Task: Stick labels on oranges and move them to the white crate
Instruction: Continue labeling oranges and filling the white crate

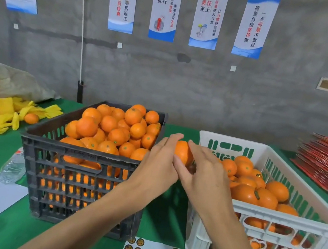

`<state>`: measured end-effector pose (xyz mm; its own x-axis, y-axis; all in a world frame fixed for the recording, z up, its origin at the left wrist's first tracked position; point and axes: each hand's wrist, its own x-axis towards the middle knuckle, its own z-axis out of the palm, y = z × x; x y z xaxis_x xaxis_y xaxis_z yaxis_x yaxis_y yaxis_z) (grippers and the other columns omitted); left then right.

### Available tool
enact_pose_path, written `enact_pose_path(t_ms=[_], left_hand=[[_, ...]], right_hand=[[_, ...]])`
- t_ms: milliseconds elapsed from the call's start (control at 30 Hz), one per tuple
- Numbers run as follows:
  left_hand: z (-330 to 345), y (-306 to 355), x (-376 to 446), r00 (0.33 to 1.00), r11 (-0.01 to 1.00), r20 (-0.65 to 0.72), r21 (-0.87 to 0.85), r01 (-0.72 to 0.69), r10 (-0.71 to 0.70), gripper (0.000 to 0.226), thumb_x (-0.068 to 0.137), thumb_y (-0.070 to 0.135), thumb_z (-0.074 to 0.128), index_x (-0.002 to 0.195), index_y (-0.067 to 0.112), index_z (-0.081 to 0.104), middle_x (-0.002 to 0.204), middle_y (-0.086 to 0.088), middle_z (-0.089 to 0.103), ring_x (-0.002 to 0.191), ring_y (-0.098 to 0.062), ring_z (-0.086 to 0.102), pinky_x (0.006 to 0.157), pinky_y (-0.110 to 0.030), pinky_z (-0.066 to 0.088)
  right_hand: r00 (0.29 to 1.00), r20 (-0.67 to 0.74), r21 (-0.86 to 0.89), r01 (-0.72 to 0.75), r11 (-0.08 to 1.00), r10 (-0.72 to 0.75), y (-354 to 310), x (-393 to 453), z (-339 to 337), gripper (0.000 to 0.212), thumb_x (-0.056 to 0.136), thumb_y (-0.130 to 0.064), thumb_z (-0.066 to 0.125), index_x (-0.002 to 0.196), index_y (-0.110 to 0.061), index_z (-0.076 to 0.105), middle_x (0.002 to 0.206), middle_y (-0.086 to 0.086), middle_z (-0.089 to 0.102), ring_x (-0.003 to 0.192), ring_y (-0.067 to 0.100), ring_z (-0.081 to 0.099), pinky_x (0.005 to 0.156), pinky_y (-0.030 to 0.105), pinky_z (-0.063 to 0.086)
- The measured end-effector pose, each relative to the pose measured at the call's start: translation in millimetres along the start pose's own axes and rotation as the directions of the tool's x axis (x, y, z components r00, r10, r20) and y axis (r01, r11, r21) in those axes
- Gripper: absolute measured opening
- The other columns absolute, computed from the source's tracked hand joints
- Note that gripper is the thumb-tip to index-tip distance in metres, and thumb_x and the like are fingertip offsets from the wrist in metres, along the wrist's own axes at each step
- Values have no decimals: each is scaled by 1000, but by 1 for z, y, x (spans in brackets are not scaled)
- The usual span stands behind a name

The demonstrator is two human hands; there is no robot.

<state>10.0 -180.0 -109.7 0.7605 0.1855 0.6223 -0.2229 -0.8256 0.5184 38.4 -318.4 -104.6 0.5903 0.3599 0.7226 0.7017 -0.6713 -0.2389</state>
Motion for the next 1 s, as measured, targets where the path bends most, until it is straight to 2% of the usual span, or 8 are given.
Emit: enact_pose_path(t_ms=[233,333,467,533,633,800,900,1000], left_hand=[[-18,-17,43,975,978,208,-206,-34,77,63,91,4,67,146,21,44,140,-1,54,112,-18,64,97,-38,55],[-30,-55,71,976,992,179,50,118,-125,43,97,5,55,140,11,52,135,-12,60,119,-28,59,97,-27,45],[-28,-85,83,585,832,625,527,171,-516,60,101,8,42,158,19,29,156,-15,41,133,-37,48,104,-41,45],[-26,-85,87,509,800,663,593,90,-549,66,101,11,44,162,23,20,155,-13,42,120,-34,55,93,-36,50],[-31,-84,90,629,804,568,572,162,-531,59,96,9,53,152,20,39,126,-10,59,88,-27,58,67,-27,45],[-29,-74,70,979,949,8,248,196,-204,56,90,23,73,141,20,50,139,-12,52,121,-32,54,98,-40,46],[-23,-37,41,959,998,-277,-20,-66,58,57,88,25,79,139,20,55,135,-3,55,123,-18,53,99,-29,45],[-3,-9,-6,945,960,-272,-163,-229,179,56,91,19,76,141,26,52,139,8,48,130,-8,49,96,-33,54]], right_hand=[[996,25,-8,-82,997,82,21,22,-2,61,102,-35,58,153,-10,37,155,8,42,122,34,58,92,42,51],[984,59,-100,-163,982,170,45,25,2,56,103,-8,50,155,-13,33,170,3,10,111,41,61,86,45,54],[988,91,-115,-113,987,124,60,22,11,54,95,3,56,146,-13,50,170,0,10,103,32,66,73,38,57],[996,33,-82,-80,993,83,60,18,15,37,98,-8,57,135,-11,62,165,2,29,94,30,69,70,34,54],[999,-38,-21,-35,999,34,57,11,17,28,98,-12,59,122,-9,70,153,5,49,100,27,70,76,34,56],[996,-67,234,80,969,-66,38,1,23,36,101,-14,57,137,-10,61,145,2,57,130,17,56,114,30,41],[999,-24,378,44,925,-38,19,0,27,45,106,-23,51,150,-13,46,150,1,52,136,12,49,116,28,36],[997,-69,476,-5,880,43,9,-13,31,46,109,-30,44,152,-15,42,151,-4,50,136,3,46,112,14,33]])
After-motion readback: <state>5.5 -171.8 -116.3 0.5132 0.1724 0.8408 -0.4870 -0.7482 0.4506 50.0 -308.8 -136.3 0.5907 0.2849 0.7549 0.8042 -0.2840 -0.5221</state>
